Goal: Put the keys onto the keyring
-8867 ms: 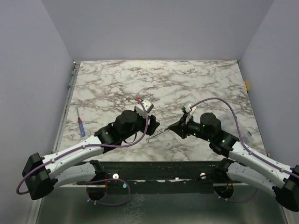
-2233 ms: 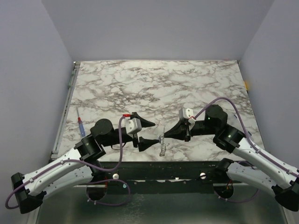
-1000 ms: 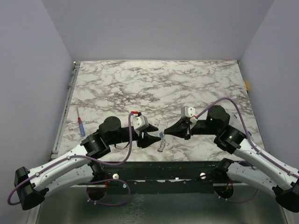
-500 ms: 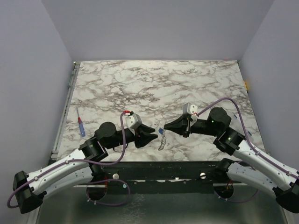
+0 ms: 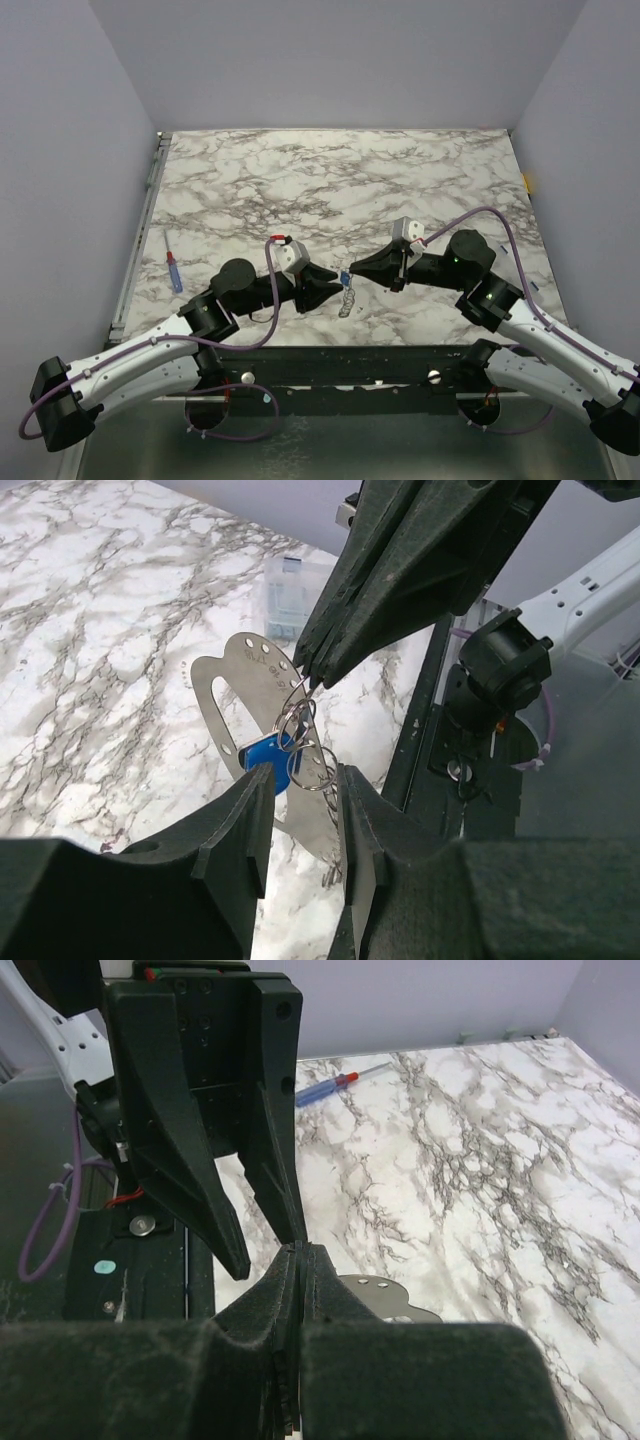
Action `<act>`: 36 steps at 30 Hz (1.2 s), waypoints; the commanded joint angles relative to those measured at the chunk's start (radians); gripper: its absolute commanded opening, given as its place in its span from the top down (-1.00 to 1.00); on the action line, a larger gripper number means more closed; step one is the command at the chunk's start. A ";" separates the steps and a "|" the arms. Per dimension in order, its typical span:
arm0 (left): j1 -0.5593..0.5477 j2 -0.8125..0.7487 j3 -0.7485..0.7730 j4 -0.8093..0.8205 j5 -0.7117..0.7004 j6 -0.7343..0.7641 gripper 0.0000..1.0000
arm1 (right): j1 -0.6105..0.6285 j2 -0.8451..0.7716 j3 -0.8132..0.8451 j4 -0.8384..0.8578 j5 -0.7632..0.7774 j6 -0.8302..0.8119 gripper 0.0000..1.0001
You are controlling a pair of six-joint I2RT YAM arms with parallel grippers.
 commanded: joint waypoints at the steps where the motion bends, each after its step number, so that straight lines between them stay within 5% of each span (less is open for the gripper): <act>1: -0.003 0.033 0.030 0.043 -0.022 0.038 0.23 | 0.004 -0.005 0.005 0.042 0.004 0.008 0.99; 6: -0.003 0.048 0.055 0.025 -0.036 0.066 -0.05 | 0.004 -0.012 0.008 0.034 -0.006 0.009 0.99; 10: -0.003 0.051 0.072 0.000 -0.032 0.108 -0.06 | 0.005 -0.017 0.008 0.032 -0.026 0.009 0.99; 25: -0.003 0.049 0.123 -0.103 0.057 0.342 0.11 | 0.004 -0.026 0.000 0.038 -0.101 0.019 0.99; 36: -0.003 0.092 0.136 -0.104 0.106 0.349 0.39 | 0.004 -0.029 -0.005 0.039 -0.108 0.018 0.99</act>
